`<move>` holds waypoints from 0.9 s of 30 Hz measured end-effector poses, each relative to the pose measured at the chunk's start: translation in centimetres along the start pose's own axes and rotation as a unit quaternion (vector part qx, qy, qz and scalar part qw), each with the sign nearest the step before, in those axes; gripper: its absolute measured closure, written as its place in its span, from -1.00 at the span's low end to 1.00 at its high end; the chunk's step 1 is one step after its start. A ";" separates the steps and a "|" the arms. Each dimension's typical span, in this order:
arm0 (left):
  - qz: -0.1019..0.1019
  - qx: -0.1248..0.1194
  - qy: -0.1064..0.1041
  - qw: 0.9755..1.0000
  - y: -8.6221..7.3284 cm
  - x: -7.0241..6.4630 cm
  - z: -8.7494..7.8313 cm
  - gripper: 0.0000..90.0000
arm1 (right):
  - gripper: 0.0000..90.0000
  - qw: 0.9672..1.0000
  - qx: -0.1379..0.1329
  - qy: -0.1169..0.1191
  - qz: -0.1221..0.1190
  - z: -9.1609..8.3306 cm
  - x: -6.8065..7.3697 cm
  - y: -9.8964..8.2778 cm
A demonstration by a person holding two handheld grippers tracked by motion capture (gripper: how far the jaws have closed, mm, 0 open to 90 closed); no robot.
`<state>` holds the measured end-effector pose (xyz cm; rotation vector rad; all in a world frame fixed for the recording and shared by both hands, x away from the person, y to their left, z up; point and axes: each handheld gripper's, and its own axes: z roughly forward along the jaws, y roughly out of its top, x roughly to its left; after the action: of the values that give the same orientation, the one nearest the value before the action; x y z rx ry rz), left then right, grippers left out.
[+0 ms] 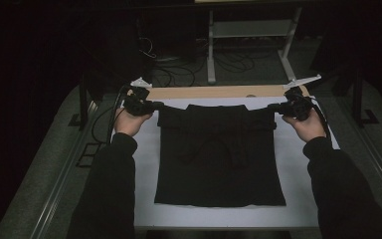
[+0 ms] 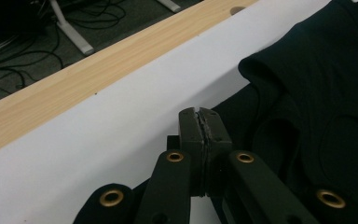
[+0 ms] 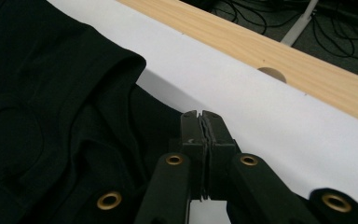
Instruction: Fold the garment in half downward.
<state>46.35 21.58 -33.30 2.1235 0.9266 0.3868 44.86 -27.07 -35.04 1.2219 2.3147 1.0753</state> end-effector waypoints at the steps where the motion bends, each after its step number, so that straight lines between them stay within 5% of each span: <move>1: 0.001 0.000 0.002 1.000 0.0 0.2 0.1 0.95 | 0.94 1.000 0.000 0.000 0.000 0.0 0.0 0.0; 6: -0.023 -0.014 0.003 1.000 -0.1 0.9 0.1 0.95 | 0.94 1.000 -0.004 -0.006 -0.004 0.1 -0.1 0.7; 15: -0.023 -0.005 0.006 1.000 -0.3 1.3 0.9 0.95 | 0.93 1.000 0.000 -0.007 -0.010 0.6 -0.2 1.5; 27: -0.037 0.002 -0.006 0.999 -1.2 1.5 2.9 0.95 | 0.92 1.000 0.012 0.003 0.013 2.6 -0.6 0.9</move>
<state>48.37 21.69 -36.14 2.0860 0.9979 0.3352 47.20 -26.06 -36.14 1.2615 2.3284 1.0651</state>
